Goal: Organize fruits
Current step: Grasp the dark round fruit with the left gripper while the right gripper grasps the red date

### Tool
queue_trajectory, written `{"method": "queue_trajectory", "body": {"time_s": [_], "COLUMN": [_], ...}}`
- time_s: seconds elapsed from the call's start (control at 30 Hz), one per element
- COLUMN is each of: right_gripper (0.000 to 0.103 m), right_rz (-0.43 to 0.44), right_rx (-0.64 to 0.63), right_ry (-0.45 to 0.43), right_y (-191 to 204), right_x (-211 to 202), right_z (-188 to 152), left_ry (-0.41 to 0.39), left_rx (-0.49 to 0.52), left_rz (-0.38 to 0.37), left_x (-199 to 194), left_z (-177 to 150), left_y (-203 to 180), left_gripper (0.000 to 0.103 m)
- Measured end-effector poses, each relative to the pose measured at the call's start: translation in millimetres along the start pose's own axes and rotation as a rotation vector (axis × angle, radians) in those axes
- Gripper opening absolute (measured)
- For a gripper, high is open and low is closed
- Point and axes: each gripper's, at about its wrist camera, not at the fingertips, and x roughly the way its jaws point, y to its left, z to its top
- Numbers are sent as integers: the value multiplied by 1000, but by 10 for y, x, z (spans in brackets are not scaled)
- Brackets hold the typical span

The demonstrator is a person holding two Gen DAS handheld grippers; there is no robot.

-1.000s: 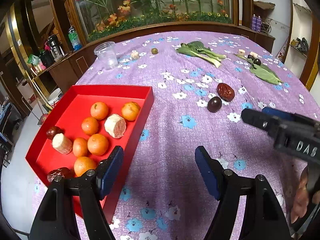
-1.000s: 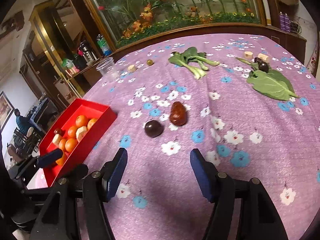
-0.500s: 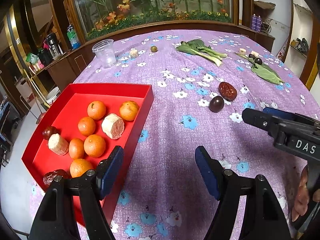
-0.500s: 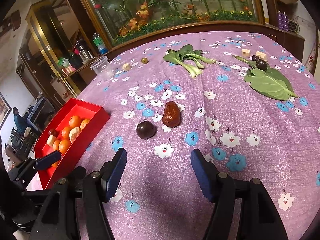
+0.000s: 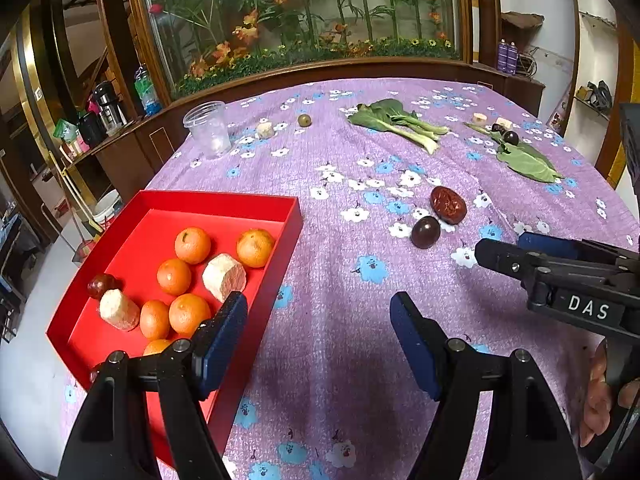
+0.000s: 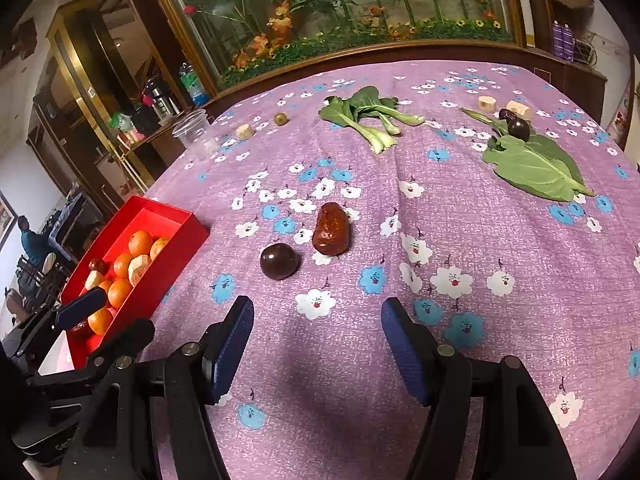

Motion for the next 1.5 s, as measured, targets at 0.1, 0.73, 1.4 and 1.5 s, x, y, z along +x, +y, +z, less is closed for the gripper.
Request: {"method": "queue_trajectory", "body": {"time_s": [0.1,0.73,1.4,1.5], "right_gripper": [71,71,33,33], "right_rz": [-4,-28,-4,-12], "right_rx": [0,-88,-73,-39], "right_ry": [2,-69,33,22], "right_y": [-10,-4,-160,-272], "right_x": [1,29,621,595], "right_z": [-4,402,517,533], "left_ry": [-11,-8,60,77], "left_rx": [0,-64,1,17], "left_rz": [-6,-35,-301,-326], "left_x": [-7,81,705,809], "left_z": [14,84,450,478], "left_y": [-7,151,-374,-451], "left_gripper": [73,73,55,55]}}
